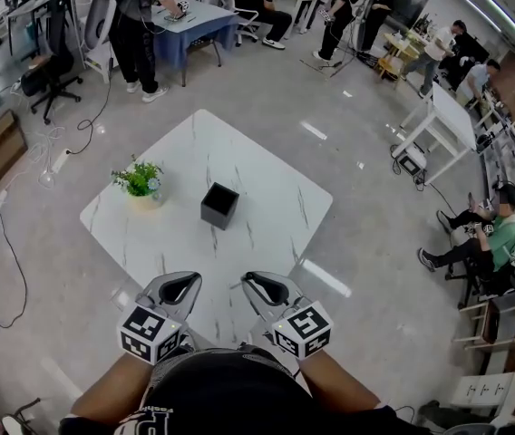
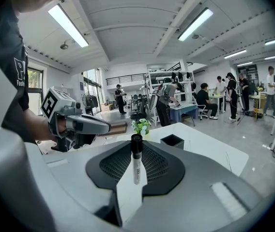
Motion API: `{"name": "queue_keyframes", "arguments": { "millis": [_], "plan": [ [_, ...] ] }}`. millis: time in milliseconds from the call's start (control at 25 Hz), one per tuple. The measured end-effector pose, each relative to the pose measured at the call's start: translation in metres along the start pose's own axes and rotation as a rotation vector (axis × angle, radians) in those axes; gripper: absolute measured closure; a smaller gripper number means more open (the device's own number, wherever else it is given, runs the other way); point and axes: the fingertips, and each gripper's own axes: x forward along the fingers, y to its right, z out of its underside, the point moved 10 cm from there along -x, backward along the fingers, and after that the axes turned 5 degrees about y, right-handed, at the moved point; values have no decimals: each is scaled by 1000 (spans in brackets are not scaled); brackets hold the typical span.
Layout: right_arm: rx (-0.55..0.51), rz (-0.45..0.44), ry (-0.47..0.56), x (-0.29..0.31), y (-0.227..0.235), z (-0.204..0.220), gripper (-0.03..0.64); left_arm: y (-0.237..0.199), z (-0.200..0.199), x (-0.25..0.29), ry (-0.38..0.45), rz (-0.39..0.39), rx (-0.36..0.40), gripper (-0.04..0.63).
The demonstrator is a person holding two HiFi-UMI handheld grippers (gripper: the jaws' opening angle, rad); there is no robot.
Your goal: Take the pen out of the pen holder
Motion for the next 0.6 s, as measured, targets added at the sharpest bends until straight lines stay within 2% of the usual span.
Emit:
{"name": "queue_keyframes", "arguments": {
  "millis": [600],
  "plan": [
    [-7, -2, -4, 0, 1, 0, 554, 1, 0, 2, 1, 4, 0, 538]
  ]
}}
